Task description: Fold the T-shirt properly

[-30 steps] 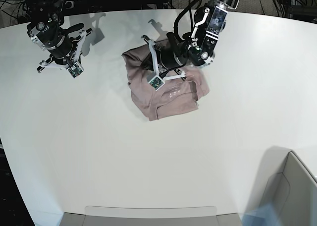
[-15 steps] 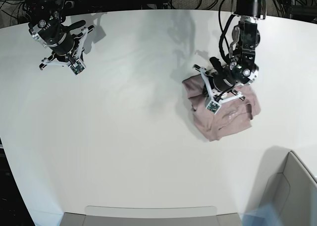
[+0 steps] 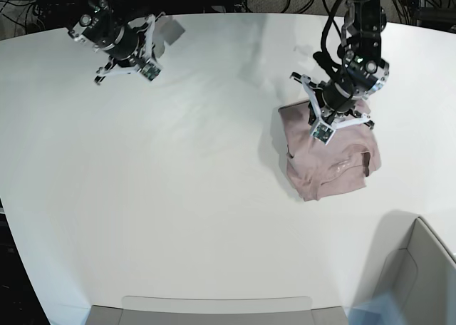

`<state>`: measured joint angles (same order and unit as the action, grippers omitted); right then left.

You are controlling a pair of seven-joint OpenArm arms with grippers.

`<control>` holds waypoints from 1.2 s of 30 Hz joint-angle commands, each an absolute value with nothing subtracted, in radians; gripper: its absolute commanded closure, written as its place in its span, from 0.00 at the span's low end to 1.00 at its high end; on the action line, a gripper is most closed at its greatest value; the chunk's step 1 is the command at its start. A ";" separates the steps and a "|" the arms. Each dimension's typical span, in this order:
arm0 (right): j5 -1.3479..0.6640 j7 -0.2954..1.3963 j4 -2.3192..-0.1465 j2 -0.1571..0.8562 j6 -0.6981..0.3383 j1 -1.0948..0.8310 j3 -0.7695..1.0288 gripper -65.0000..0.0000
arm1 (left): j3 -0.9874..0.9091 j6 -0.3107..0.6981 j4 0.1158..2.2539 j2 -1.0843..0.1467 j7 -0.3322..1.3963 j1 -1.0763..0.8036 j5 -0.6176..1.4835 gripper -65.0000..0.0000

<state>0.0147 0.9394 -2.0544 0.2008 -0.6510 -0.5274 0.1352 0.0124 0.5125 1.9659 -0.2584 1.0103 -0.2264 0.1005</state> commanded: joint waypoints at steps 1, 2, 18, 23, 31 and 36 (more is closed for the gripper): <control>0.007 0.928 -2.072 0.236 -0.653 -0.553 0.120 1.00 | -0.013 0.503 2.006 -0.266 1.004 -0.265 0.090 1.00; 0.007 0.926 -2.072 0.255 -0.653 -0.579 0.099 1.00 | -0.028 0.503 2.032 -0.266 1.004 -0.306 0.090 1.00; -0.432 0.783 -2.075 0.578 -0.653 -1.043 0.383 1.00 | -0.302 0.510 2.054 -0.185 0.863 -0.814 0.099 1.00; -0.420 0.794 -2.072 0.587 -0.653 -1.138 0.400 1.00 | -0.295 0.509 2.029 -0.174 0.869 -0.923 0.099 1.00; -0.050 0.842 -1.914 0.618 -0.650 -1.003 -0.008 1.00 | -0.194 0.501 1.595 -0.170 0.845 -0.843 0.090 1.00; 0.041 0.839 -1.609 0.618 -0.647 -0.736 -0.280 1.00 | -0.196 0.501 1.167 -0.174 0.702 -0.664 0.090 1.00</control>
